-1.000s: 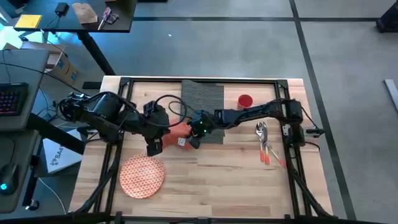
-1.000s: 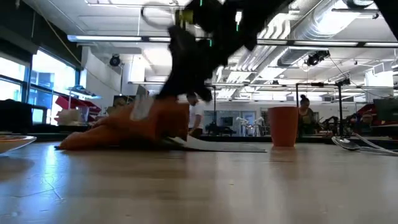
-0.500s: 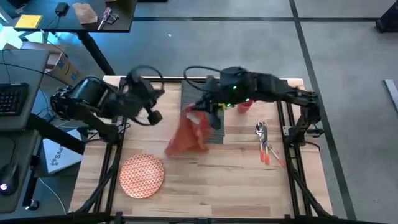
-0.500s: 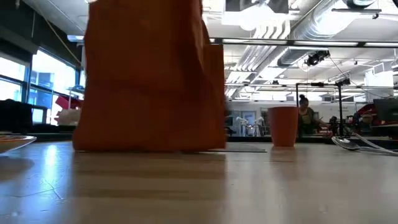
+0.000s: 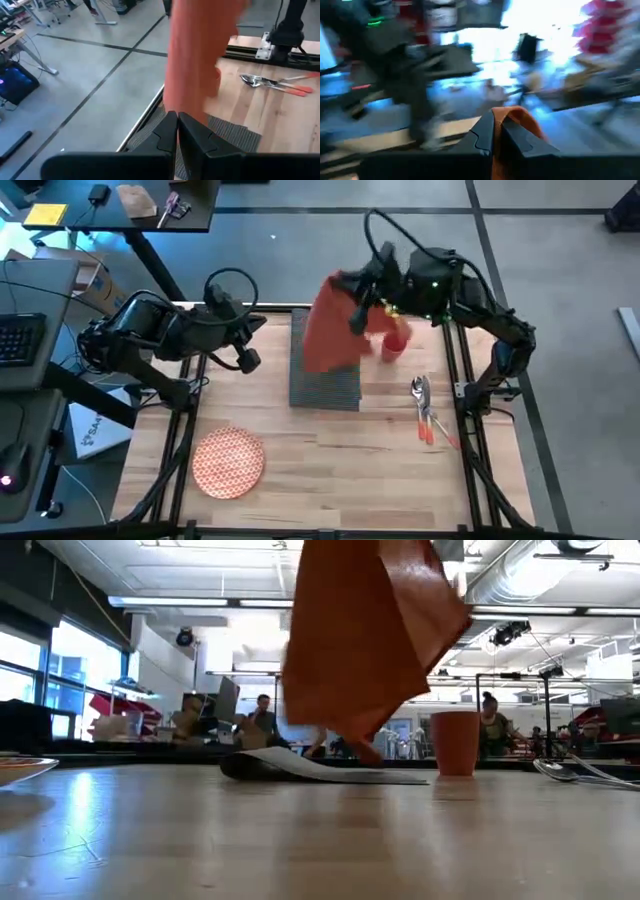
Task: Set table place
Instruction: Fold the orange table napkin
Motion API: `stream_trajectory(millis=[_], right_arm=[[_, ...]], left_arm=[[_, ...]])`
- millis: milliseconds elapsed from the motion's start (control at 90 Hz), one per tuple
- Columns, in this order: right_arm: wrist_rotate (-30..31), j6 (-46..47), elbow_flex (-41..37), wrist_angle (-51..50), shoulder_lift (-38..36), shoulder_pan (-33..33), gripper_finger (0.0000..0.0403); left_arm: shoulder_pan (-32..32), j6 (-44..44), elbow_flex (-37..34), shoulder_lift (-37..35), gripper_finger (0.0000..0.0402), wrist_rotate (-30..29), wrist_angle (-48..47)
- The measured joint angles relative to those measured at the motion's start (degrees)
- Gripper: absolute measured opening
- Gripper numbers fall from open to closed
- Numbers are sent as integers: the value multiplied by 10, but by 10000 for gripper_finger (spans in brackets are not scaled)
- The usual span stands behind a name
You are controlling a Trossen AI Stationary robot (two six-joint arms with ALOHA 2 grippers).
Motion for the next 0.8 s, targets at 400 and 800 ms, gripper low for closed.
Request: stream_trajectory(millis=[400,800], right_arm=[[-171,40,-16,-58,91,60,0],[70,103,2,107,17,67,0]], left_arm=[[-1,-2,0,0,0,92,1],[-14,98,0,6,1,176,75]])
